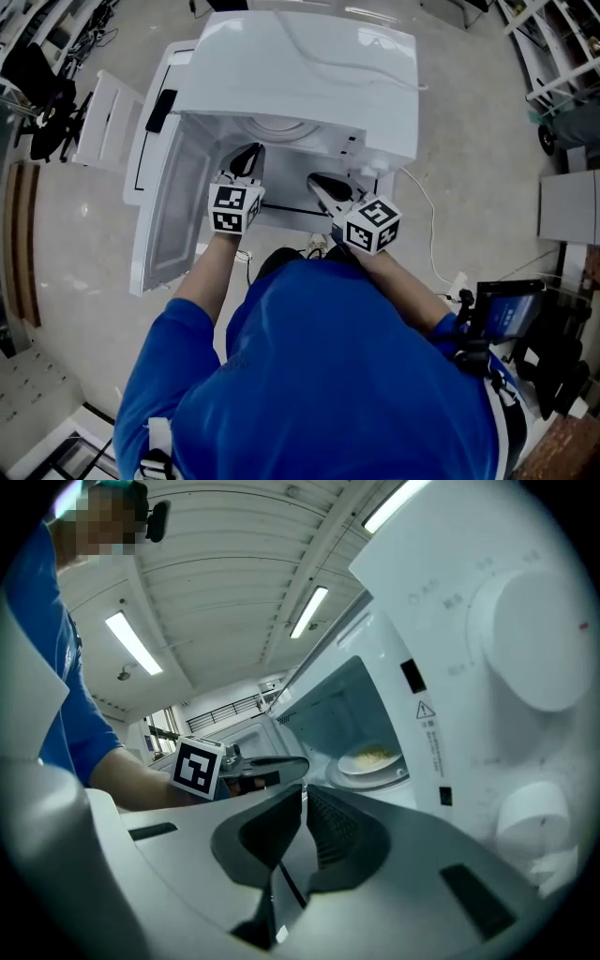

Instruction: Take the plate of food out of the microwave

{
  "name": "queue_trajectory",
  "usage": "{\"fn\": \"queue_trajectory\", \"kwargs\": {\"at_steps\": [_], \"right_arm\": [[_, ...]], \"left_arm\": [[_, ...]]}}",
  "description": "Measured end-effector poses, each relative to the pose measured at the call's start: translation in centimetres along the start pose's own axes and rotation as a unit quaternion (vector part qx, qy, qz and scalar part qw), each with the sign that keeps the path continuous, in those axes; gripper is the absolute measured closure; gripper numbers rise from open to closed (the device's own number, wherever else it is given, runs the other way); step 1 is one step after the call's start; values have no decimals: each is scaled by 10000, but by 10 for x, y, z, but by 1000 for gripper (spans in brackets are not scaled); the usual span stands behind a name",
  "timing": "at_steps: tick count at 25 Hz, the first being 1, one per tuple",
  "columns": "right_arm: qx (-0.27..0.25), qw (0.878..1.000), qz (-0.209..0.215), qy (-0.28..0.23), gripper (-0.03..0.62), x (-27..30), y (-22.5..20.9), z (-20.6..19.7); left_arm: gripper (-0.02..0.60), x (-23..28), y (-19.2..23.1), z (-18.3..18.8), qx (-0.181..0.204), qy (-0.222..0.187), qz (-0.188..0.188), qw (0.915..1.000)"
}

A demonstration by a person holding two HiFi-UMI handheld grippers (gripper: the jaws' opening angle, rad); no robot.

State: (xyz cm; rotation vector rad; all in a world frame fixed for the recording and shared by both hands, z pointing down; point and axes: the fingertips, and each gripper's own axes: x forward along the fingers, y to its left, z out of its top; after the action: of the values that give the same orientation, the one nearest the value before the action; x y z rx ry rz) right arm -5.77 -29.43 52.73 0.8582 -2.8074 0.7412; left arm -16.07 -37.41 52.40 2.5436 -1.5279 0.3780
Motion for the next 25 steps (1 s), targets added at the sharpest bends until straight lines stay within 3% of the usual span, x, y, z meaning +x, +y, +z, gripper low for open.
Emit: {"fn": "queue_trajectory", "kwargs": {"at_steps": [3,6,9,12,16,25], "right_arm": [[-54,10000,-69,5,588,3,-1,-2],[-65,9999,-141,-3,588,5,-2,-3],[-113,9997,-205,-9,588,8,-5,1],[-104,9996,-275,-38,588,11,-8,3],[-81,9994,-332,-104,588,12,-6,5],[-41,9987,-478,-175,588,10,-12,10]], "left_arm": [[569,13,-3,-5,674,200,-200,9973],[568,25,-2,-8,1029,365,-356,9934],[504,40,2,-11,1453,555,-480,9867],[482,53,2,-18,1955,745,-568,9762],[479,60,-1,-23,2627,918,-659,9582],[479,75,-13,-34,3982,1230,-1007,9034]]}}
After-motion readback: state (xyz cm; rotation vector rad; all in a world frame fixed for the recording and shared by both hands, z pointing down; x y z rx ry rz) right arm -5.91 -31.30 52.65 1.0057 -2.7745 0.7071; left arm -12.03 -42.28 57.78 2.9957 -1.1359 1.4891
